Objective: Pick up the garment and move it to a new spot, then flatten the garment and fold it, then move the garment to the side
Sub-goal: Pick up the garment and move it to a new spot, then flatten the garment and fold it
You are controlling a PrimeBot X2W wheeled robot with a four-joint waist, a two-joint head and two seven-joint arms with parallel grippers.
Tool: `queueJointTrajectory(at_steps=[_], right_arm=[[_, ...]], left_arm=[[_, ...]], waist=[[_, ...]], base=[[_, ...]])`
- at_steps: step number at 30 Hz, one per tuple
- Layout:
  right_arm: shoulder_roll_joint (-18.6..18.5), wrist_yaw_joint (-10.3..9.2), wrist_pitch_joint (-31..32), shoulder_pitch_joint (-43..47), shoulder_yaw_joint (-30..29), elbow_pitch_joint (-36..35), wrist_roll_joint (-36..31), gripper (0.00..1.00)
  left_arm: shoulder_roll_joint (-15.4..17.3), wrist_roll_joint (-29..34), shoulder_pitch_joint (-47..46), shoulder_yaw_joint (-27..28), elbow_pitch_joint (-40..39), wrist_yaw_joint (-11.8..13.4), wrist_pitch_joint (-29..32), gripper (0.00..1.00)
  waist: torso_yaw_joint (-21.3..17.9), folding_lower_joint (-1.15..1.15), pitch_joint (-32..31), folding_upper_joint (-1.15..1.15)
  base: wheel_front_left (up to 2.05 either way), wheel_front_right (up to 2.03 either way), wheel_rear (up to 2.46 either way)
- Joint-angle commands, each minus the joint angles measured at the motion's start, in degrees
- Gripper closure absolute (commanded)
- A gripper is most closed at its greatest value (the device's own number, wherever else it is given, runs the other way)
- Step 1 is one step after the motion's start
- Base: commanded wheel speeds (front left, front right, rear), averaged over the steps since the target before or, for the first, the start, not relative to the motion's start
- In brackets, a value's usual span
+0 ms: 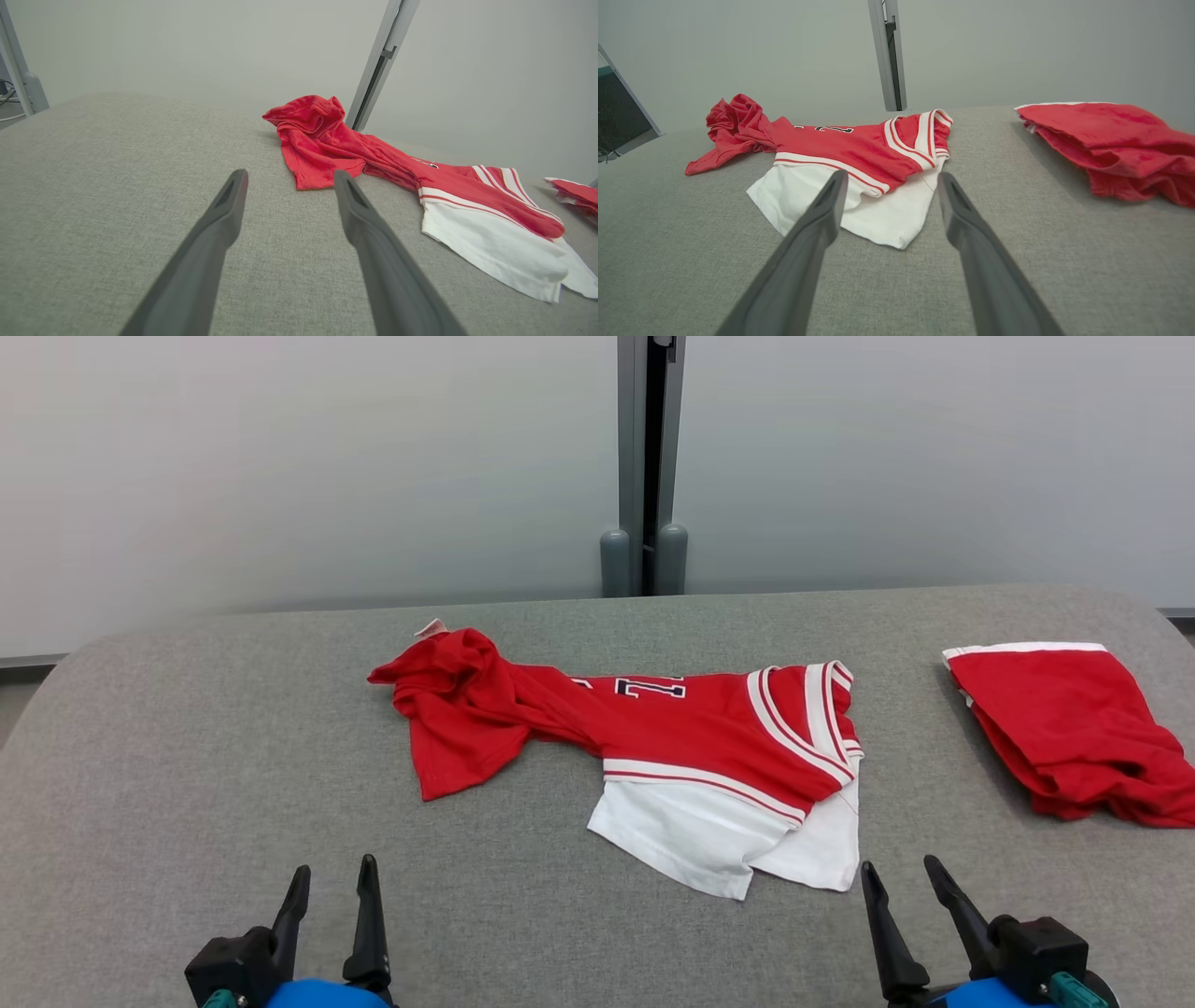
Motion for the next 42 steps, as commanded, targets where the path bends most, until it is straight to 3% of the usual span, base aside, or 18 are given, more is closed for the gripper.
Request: queueJointTrajectory(at_steps=[1, 34, 42], right_arm=[[-0.12, 0.00, -0.41, 0.60, 0.15, 0.25, -0.09, 0.00], [-0.12, 0.00, -0.98, -2.94, 2.21, 4.74, -0.72, 0.00], [-0.12, 0.00, 1.38, -8.01, 5.57, 12.92, -0.59, 0.00]], left_arm=[[0.18, 0.75, 0.60, 0.58, -0.60, 0.35, -0.25, 0.00], [-1.21, 3.89, 1.06, 1.05, 0.21, -0.89, -0.24, 0.00], [-1.02, 4.32, -0.82, 0.04, -0.28, -0.79, 0.54, 0.00]], waist=[[0.08, 0.01, -0.01, 0.00], [1.78, 0.01, -0.02, 0.00], [5.50, 0.01, 3.34, 0.00]], base=[[0.00, 0.00, 0.00], [0.00, 0.00, 0.00], [0.00, 0.00, 0.00]])
